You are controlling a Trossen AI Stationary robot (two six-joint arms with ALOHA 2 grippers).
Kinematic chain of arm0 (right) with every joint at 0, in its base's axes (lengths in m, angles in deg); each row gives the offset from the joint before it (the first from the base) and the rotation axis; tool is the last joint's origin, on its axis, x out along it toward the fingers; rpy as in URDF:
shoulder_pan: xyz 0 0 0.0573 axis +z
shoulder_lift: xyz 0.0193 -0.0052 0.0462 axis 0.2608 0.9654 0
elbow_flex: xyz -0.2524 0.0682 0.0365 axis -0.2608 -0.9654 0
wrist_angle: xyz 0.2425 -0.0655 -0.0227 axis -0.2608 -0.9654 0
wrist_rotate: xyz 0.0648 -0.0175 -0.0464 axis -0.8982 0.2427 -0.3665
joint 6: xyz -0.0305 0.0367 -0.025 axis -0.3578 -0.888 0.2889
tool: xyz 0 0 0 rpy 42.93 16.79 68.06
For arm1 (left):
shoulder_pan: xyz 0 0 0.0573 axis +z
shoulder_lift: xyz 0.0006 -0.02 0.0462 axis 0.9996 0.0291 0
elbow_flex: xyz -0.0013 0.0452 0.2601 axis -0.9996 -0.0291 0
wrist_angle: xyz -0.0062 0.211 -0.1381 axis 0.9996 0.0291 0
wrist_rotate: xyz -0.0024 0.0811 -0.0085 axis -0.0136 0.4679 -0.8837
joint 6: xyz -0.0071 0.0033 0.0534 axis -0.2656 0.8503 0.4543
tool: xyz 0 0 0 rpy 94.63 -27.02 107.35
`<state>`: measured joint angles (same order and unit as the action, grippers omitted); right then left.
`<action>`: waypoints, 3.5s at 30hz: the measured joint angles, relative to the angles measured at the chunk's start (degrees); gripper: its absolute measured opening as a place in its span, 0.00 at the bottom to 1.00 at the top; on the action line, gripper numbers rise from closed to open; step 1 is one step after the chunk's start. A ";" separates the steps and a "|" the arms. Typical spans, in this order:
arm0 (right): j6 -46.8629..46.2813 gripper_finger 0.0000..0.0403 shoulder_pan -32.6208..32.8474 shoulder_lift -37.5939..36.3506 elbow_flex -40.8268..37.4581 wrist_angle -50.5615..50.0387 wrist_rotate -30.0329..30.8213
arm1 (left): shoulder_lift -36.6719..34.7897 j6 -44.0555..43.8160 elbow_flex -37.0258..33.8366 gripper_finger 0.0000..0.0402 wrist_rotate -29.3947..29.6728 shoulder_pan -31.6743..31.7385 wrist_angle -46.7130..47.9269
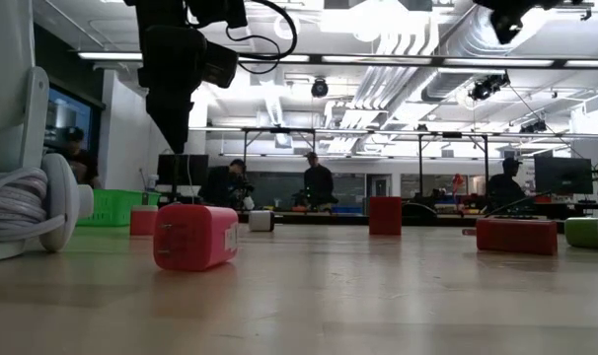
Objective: Pick & Place Office items
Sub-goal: Put the pink white charger adapter into the green bin
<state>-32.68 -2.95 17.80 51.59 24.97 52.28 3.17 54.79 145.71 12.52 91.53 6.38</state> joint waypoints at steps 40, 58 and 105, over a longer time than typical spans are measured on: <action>-0.65 0.22 0.07 -23.37 -9.58 -1.97 6.03 | 0.02 0.01 0.00 0.53 -0.08 0.00 0.00; -0.65 0.22 0.07 -23.35 -9.58 -1.95 6.03 | 0.00 0.01 0.00 0.53 -0.04 -0.01 0.00; -0.65 0.22 0.04 -23.33 -9.53 -1.95 6.01 | 0.45 -3.11 -2.27 0.53 6.18 -0.55 3.81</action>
<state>-33.33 -2.90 -5.53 42.05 23.02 58.28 3.62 51.69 143.44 18.70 90.99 10.19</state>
